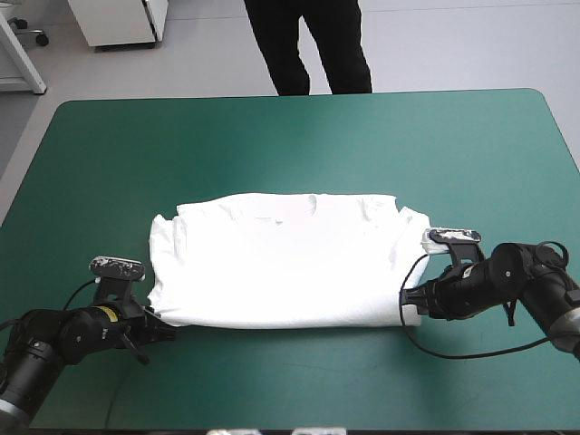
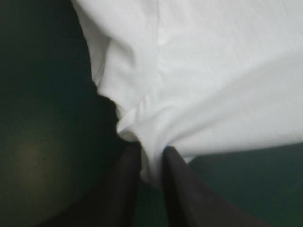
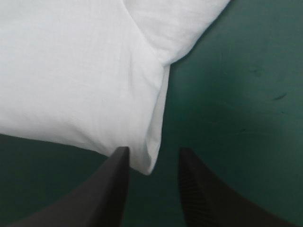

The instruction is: Fold the cloth

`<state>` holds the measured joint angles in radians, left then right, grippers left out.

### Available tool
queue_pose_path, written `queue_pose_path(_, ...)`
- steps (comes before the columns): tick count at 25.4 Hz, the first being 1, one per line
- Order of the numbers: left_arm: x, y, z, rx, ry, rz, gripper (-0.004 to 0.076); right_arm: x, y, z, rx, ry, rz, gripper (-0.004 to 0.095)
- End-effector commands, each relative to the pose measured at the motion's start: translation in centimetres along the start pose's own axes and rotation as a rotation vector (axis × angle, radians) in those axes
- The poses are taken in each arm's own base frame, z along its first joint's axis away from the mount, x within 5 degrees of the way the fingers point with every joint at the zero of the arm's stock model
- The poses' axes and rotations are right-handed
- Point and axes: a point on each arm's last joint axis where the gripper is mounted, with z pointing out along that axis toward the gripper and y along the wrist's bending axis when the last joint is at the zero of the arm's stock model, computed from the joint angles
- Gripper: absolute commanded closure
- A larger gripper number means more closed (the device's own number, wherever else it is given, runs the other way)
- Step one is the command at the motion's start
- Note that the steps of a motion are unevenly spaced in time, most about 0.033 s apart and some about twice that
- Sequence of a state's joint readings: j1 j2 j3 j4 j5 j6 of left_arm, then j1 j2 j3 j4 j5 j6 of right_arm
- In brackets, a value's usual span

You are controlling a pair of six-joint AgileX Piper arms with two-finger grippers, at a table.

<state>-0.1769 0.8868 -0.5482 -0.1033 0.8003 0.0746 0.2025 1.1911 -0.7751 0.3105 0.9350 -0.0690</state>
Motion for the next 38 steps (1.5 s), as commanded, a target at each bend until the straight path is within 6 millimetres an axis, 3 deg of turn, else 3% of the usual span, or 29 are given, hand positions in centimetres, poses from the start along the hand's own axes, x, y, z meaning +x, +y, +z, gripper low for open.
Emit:
queue_pose_path(1, -0.8, -0.1, -0.5, 0.006, -0.034, 0.007, 0.0315, -0.3, 0.5, -1.1, -0.032, -0.033, 0.022, 0.0323)
queue_pose_path(3, -1.2, -0.1, -1.0, 0.001, -0.028, 0.015, 0.019, -0.5, 0.7, -1.7, -0.024, -0.024, 0.017, 0.0291)
queue_pose_path(5, -2.1, -0.1, -2.1, -0.011, -0.044, 0.009, 0.0127, -1.1, 0.8, -2.8, 0.002, -0.043, -0.008, 0.0316)
queue_pose_path(10, -5.0, 0.3, -5.4, -0.073, -0.157, -0.002, 0.0126, -3.9, 1.0, -7.1, 0.112, -0.186, -0.05, 0.038)
queue_pose_path(14, -6.8, 0.5, -5.8, -0.102, -0.172, -0.038, 0.0126, -5.7, 1.8, -10.7, 0.138, -0.323, -0.076, 0.0394)
queue_pose_path(19, -9.6, 0.7, -4.4, -0.105, -0.129, -0.057, 0.0125, -6.5, 2.4, -12.9, 0.129, -0.406, -0.089, 0.0395)
queue_pose_path(22, -13.1, 2.3, -3.1, -0.133, -0.111, -0.12, 0.0126, -6.5, 2.5, -13.0, 0.129, -0.405, -0.089, 0.0395)
queue_pose_path(27, -16.3, 4.5, -1.3, -0.143, -0.077, -0.185, 0.0126, -6.5, 2.5, -13.0, 0.129, -0.405, -0.089, 0.0395)
queue_pose_path(34, -16.5, 5.0, 4.4, -0.094, 0.106, -0.194, 0.0185, -6.5, 2.5, -13.0, 0.129, -0.405, -0.089, 0.0395)
queue_pose_path(38, -16.3, 5.5, 6.4, -0.095, 0.163, -0.207, 0.0196, -6.5, 2.5, -13.0, 0.129, -0.401, -0.089, 0.0395)
